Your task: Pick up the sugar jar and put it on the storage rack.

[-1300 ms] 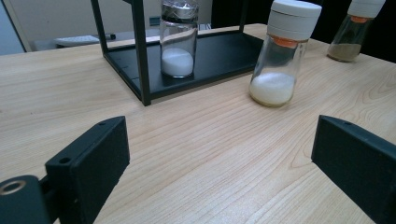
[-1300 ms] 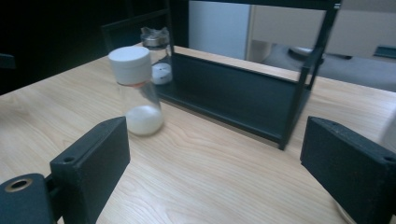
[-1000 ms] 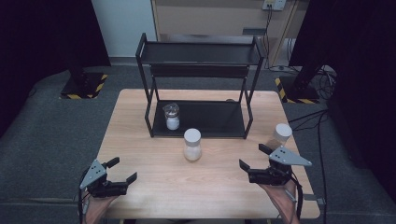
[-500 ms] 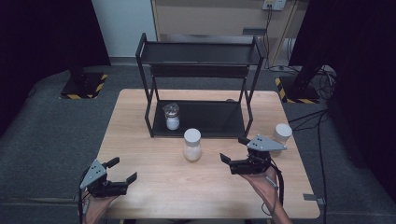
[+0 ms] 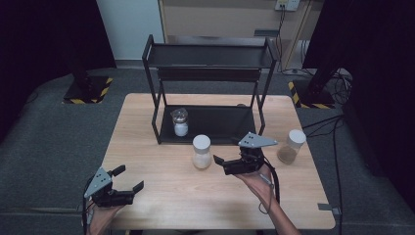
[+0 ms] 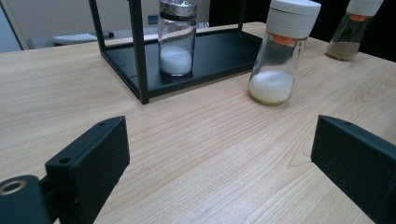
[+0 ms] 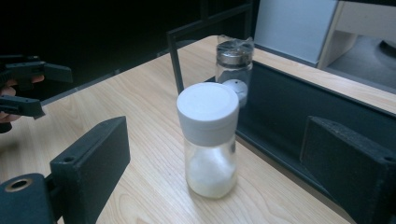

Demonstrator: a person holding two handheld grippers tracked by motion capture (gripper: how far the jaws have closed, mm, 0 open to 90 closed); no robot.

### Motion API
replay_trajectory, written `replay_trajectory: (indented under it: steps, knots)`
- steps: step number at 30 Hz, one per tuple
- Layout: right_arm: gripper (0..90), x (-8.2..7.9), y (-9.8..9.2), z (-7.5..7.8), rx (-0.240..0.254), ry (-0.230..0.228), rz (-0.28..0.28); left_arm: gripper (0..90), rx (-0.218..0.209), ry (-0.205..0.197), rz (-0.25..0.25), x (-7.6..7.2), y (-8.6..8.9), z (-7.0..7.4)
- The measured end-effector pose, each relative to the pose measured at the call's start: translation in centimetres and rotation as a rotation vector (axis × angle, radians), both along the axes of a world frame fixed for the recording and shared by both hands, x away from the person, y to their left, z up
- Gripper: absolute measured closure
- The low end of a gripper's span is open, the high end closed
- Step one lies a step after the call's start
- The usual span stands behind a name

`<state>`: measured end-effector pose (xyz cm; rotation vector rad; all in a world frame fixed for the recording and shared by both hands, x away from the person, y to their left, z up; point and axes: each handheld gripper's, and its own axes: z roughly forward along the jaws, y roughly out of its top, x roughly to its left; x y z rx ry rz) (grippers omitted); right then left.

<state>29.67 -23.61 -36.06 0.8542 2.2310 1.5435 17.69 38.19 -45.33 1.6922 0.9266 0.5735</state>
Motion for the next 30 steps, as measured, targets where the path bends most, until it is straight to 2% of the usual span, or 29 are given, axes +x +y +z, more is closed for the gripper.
replay_trajectory:
  steps: [12,19,25,27,30]
  knots:
    - [8.9,2.9,2.8,-1.7,-0.019,0.041,0.038,3.4,0.0,0.001,-0.003,0.0,0.0,0.0]
    - [9.5,4.0,3.9,-2.7,-0.002,0.048,0.05,3.5,0.003,0.002,-0.004,0.1,-0.1,0.0]
    - [10.7,4.9,5.0,-3.1,-0.014,0.055,0.061,3.5,0.004,0.001,-0.005,0.1,-0.1,0.0]
    - [11.5,5.0,5.4,-3.3,-0.028,0.045,0.057,3.5,0.005,0.001,-0.006,0.1,-0.1,0.0]
    - [12.3,5.4,5.6,-3.6,-0.024,0.053,0.056,3.6,0.004,0.002,-0.008,0.1,-0.1,0.0]
